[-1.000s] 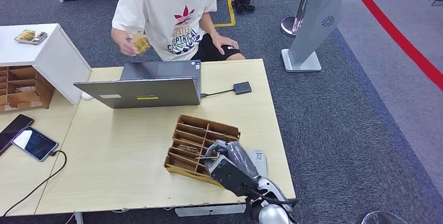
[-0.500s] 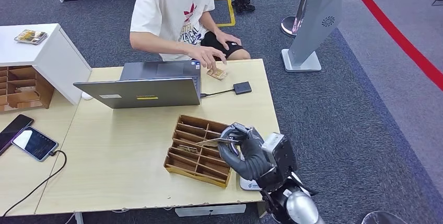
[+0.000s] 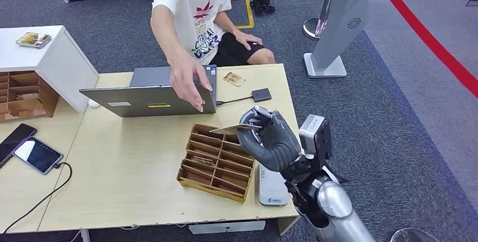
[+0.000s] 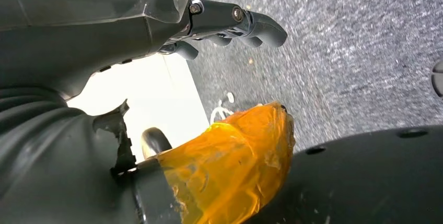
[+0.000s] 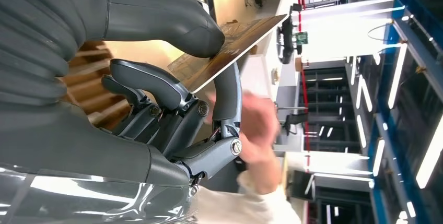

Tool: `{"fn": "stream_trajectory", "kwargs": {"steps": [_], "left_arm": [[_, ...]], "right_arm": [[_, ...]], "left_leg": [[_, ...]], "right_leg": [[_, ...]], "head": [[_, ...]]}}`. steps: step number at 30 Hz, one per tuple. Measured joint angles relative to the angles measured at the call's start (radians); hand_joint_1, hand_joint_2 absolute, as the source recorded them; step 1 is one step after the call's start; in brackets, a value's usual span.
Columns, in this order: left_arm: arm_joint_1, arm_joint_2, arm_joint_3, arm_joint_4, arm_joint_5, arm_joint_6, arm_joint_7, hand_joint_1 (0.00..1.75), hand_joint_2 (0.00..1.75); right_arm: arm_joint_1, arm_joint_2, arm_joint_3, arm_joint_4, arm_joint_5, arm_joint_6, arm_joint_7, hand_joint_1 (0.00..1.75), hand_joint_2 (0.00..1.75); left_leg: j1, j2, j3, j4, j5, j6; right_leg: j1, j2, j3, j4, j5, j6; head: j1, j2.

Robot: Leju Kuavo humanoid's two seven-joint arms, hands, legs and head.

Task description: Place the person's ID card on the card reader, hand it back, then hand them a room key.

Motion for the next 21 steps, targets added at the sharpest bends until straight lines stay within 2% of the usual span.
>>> {"fn": "stream_trajectory", "kwargs": {"steps": [4,10,16,21], "left_arm": [[-0.003,0.008,0.000,-0.008,-0.048,-0.001,0.009,0.00,0.00],[-0.014,0.019,0.000,-0.017,-0.112,-0.009,0.031,0.00,0.00],[-0.019,0.024,0.000,-0.022,-0.136,-0.016,0.038,0.00,0.00],[-0.026,0.026,0.000,-0.024,-0.160,-0.037,0.053,0.00,0.00]], "right_arm": [[-0.121,0.015,0.020,0.032,0.001,-0.021,0.042,1.75,1.75],[-0.304,0.060,0.052,0.137,0.101,-0.101,0.103,1.75,1.75],[-0.390,0.092,0.077,0.222,0.188,-0.131,0.139,1.75,1.75],[-0.453,0.136,0.114,0.328,0.357,-0.132,0.183,1.75,1.75]], "left_leg": [[0.000,0.000,0.000,0.000,0.001,0.000],[0.000,0.000,0.000,0.000,0.001,0.000],[0.000,0.000,-0.001,0.000,0.001,0.000],[0.000,0.000,0.000,0.000,0.001,0.000]], "right_leg": [[0.000,0.000,0.000,0.000,0.000,0.000],[0.000,0.000,0.000,0.000,0.000,0.000],[0.000,0.000,0.000,0.000,0.000,0.000],[0.000,0.000,0.000,0.000,0.000,0.000]], "head": [[0.000,0.000],[0.000,0.000],[0.000,0.000],[0.000,0.000]]}}
